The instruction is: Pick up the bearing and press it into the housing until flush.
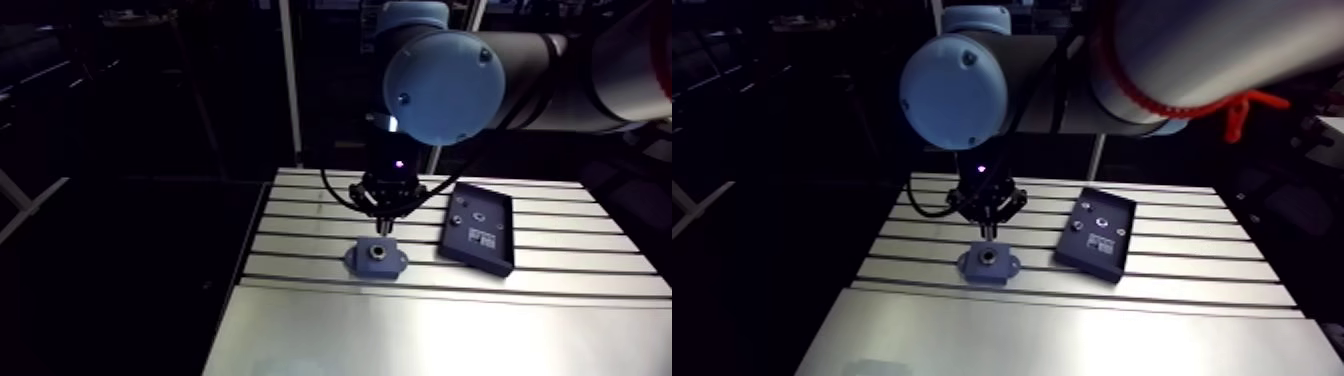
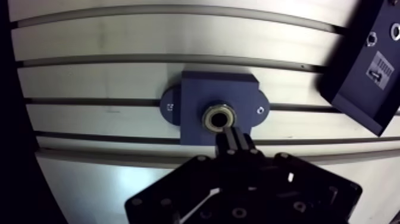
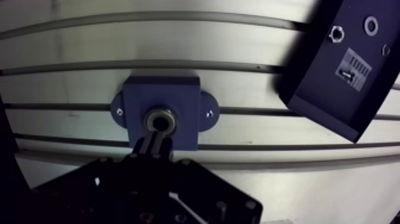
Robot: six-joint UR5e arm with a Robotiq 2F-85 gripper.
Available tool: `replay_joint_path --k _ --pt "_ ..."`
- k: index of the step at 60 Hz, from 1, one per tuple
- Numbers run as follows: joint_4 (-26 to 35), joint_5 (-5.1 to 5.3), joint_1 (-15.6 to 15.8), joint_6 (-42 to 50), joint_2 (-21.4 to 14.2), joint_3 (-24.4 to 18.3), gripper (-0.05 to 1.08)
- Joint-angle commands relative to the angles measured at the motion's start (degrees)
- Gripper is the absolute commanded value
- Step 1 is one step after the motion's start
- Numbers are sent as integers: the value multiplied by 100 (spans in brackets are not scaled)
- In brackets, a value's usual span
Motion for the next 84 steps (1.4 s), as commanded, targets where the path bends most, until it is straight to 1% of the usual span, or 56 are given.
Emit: replay_joint_path --k 1,28,38,53,84 --pt "-193 16 17 3 43 62 108" --pt "-230 32 9 3 147 148 108" --pt "-474 42 9 -48 194 201 108" --pt "-487 60 18 -59 246 219 108" --pt "-504 51 34 -76 300 255 108"
